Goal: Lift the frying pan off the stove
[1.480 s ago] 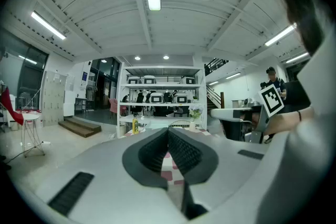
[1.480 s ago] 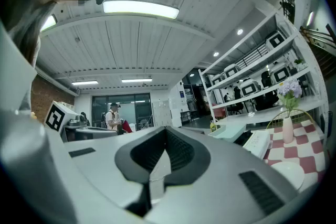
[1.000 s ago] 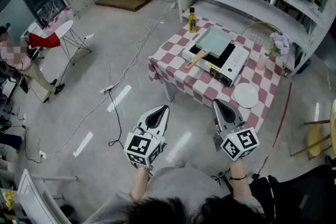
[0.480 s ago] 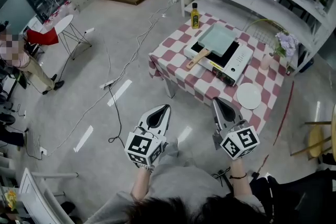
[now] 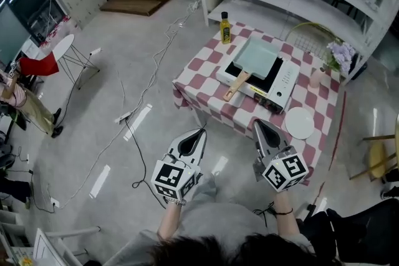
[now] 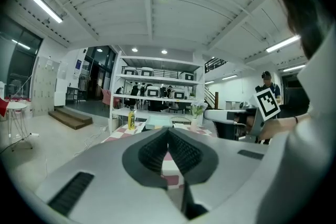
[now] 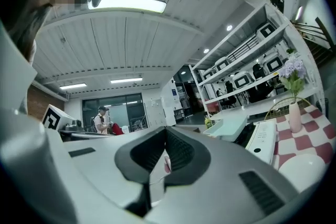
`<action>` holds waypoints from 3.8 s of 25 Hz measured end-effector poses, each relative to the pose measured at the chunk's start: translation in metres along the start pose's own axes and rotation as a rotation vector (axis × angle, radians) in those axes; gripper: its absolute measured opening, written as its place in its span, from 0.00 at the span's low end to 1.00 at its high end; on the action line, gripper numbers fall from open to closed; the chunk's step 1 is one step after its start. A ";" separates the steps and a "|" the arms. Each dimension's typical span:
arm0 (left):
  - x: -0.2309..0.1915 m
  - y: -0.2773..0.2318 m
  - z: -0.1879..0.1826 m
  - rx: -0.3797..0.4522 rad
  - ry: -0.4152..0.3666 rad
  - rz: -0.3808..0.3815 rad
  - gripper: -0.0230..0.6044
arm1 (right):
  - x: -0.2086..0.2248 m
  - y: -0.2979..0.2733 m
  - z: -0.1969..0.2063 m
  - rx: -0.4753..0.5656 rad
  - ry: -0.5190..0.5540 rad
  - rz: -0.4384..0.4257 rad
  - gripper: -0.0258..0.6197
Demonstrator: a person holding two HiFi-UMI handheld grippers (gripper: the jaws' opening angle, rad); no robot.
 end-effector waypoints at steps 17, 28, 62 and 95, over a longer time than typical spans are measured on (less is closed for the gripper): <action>-0.070 -0.067 -0.011 -0.015 -0.035 0.214 0.08 | 0.021 -0.061 0.010 0.039 -0.001 0.203 0.08; -0.077 -0.090 -0.007 -0.043 -0.032 0.278 0.08 | 0.031 -0.069 0.016 0.039 -0.013 0.260 0.08; -0.064 -0.222 -0.007 -0.198 0.117 0.347 0.08 | 0.152 -0.130 0.005 0.048 -0.189 0.169 0.08; -0.041 -0.257 0.043 -0.594 0.428 0.723 0.34 | 0.182 -0.143 0.063 0.047 -0.600 0.350 0.24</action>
Point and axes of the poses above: the fingertips, and each gripper's own axes: y backward along the fingers, x to its right, z out of its underside, the point moved 2 cm from there along y, backward along the fingers, and after that the axes turned 8 degrees about -z, right-handed, at the moved point
